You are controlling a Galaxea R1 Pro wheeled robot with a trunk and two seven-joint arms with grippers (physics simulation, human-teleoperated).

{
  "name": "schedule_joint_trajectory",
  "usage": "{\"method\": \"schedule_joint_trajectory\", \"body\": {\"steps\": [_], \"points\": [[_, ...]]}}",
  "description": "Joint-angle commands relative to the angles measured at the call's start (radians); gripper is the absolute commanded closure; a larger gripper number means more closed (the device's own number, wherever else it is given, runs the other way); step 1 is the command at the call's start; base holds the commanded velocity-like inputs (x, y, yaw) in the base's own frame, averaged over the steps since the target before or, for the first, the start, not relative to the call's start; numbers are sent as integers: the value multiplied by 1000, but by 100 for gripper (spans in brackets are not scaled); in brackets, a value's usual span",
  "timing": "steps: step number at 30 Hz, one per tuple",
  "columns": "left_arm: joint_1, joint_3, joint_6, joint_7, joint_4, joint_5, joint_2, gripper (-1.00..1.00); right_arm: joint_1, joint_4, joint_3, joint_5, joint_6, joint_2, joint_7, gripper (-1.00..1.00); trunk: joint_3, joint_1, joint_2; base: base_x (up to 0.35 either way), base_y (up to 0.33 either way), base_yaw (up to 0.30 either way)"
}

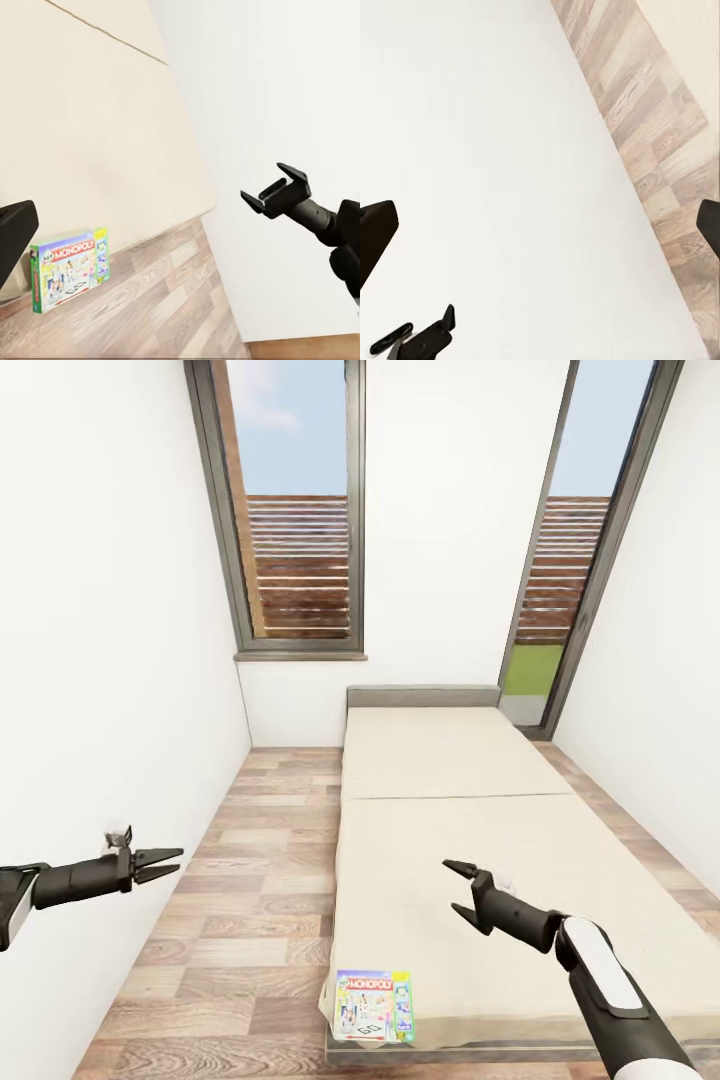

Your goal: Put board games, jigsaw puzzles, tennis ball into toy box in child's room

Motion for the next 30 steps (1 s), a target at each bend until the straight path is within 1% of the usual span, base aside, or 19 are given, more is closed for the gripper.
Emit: {"method": "schedule_joint_trajectory", "body": {"steps": [1,4,5,6,8,10,12,13,15,16,18,19,21,23,24,25,26,27,30], "points": [[-1,3,11,-8,0,-10,-1,-100,-1,38,-3,-6,5,0,0,-100,-5,4,-8,0,0,0],[-1,1,12,-8,0,-10,-1,-100,0,142,0,-1,6,-1,21,-100,-14,16,-29,0,0,0],[-1,0,12,-8,0,-10,-1,-100,1,161,1,0,6,-2,28,-100,-17,19,-36,0,0,0],[-1,0,13,-8,0,-10,-1,-100,5,192,2,2,9,-4,46,-100,-20,23,-43,0,0,0],[-1,1,13,-8,0,-10,-1,-100,21,222,7,7,18,-6,88,-100,-26,31,-57,0,0,0],[-1,1,13,-8,0,-10,-1,-100,58,243,19,21,27,-9,156,-100,-33,39,-71,0,0,0],[-1,1,12,-8,0,-10,-1,-100,86,252,27,54,29,-12,221,-100,-39,46,-85,0,0,0],[-1,1,12,-8,0,-10,-1,-100,90,254,28,67,28,-13,236,-100,-42,50,-92,0,0,0],[-1,1,12,-8,0,-10,-1,-100,111,259,31,136,20,-17,290,-100,-48,58,-106,0,0,0],[-1,1,12,-8,0,-10,-1,-100,120,265,31,181,6,-18,312,-100,-52,62,-113,0,0,0],[-1,1,12,-8,0,-9,-2,-100,130,290,32,276,-46,-18,359,-100,-58,69,-127,0,0,0],[-1,1,12,-8,0,-9,-2,-100,132,299,32,297,-62,-18,377,-100,-61,73,-134,0,0,0],[-1,1,11,-8,0,-9,-2,-100,135,339,32,372,-115,-16,476,-100,-67,81,-148,0,0,0],[-1,1,11,-8,0,-9,-2,-100,137,380,33,431,-150,-14,592,-100,-73,88,-162,0,0,0],[-1,1,11,-8,0,-9,-2,-100,137,389,33,444,-158,-13,616,-100,-77,92,-169,0,0,0],[-1,2,11,-8,0,-9,-2,-100,137,404,32,466,-175,-12,657,-100,-80,96,-176,0,0,0],[-1,2,11,-8,0,-9,-3,-100,137,419,32,484,-198,-10,684,-100,-83,100,-183,0,0,0],[-1,2,11,-8,0,-9,-3,-100,138,436,32,496,-228,-8,702,-100,-86,104,-190,0,0,0],[-1,2,11,-8,0,-9,-4,-100,138,480,31,510,-293,-6,727,-100,-95,115,-211,0,0,0]]}}
